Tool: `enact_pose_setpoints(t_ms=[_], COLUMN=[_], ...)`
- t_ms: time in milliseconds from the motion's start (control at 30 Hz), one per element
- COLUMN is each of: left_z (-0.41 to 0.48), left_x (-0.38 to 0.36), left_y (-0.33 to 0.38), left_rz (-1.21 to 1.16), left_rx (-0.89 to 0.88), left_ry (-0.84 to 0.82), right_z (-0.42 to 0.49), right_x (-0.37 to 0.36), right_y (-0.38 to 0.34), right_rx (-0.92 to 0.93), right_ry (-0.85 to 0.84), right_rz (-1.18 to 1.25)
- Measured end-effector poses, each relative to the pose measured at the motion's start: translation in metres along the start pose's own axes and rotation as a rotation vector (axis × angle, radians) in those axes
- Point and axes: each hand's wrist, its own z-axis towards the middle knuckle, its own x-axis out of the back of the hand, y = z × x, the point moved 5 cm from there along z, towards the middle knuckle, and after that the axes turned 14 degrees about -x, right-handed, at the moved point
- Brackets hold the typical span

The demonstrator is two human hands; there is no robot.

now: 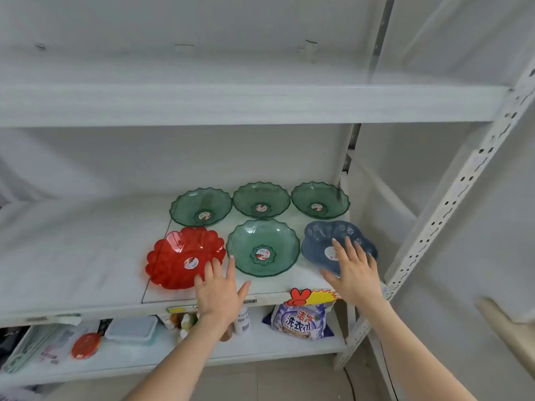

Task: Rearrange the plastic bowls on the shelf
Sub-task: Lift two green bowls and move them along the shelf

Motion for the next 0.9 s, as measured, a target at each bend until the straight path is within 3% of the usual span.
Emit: enact_pose_setpoints(t_ms=[300,400,533,900], left_z=[0.065,0.076,0.088,0.118], left_x=[-0.031,-0.052,-0.071,-0.077], left_y=[0.009,0.012,0.010,0.000], left_rz=[0.036,-0.081,-0.061,-0.120], left_rx=[0.162,0.179,0.154,0.364], left_ry=[0.030,0.024,0.225,0.177], right_z=[0.121,0.157,0.203,0.314], right_x=[-0.026,-0.039,-0.060,-0.103], right_y=[0.028,0.035,0.044,0.065], right_rx=[0.018,0.009,-0.030,-0.242], right_ry=[-0.043,-0.053,-0.095,-0.157], right_rz=[-0.028,-0.012,0.042,0.250])
